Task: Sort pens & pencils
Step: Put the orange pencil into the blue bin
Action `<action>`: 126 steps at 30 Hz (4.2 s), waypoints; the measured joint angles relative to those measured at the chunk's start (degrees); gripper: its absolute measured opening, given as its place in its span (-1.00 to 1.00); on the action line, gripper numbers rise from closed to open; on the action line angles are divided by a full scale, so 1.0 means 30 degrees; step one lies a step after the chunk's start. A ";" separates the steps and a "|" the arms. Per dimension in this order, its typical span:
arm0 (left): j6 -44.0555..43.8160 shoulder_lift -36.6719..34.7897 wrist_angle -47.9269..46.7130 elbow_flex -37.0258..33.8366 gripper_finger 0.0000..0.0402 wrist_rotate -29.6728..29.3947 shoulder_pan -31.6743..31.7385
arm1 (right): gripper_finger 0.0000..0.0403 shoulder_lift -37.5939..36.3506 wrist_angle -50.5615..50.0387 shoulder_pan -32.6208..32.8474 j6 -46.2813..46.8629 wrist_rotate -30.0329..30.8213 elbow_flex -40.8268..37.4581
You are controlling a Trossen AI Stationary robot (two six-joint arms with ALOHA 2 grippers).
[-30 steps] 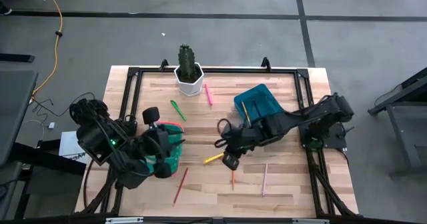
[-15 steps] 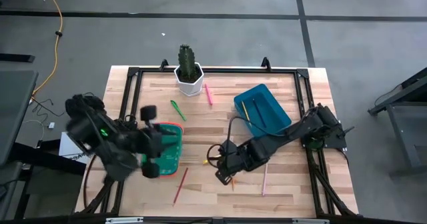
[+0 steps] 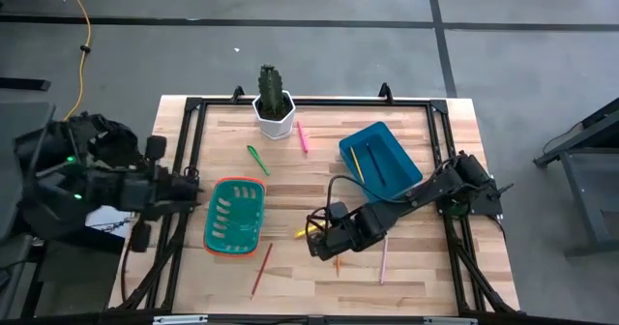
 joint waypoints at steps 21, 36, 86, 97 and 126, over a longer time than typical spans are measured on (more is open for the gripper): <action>0.3091 -0.2402 0.0000 -0.0007 -0.56 0.1495 -0.1054 | -0.66 0.2646 -0.1223 -0.0553 0.3133 -0.3917 -0.0036; 0.4217 -0.3276 0.0000 -0.0007 -0.56 0.2432 -0.1061 | -0.66 0.2739 -0.1643 -0.1066 0.3825 -0.3661 -0.0029; 0.4690 -0.3321 0.0000 -0.0007 -0.56 0.3380 -0.1061 | -0.66 0.4737 -0.1907 -0.1068 0.4006 -0.5165 0.0622; 0.4660 -0.3321 0.0000 -0.0007 -0.56 0.3715 -0.1055 | -0.66 0.4737 -0.1297 -0.0560 0.4878 -0.5121 0.0233; 0.4191 -0.3307 0.0000 -0.0007 -0.56 0.4462 -0.1054 | -0.66 0.4533 0.1068 -0.0388 0.5874 -0.5836 -0.0831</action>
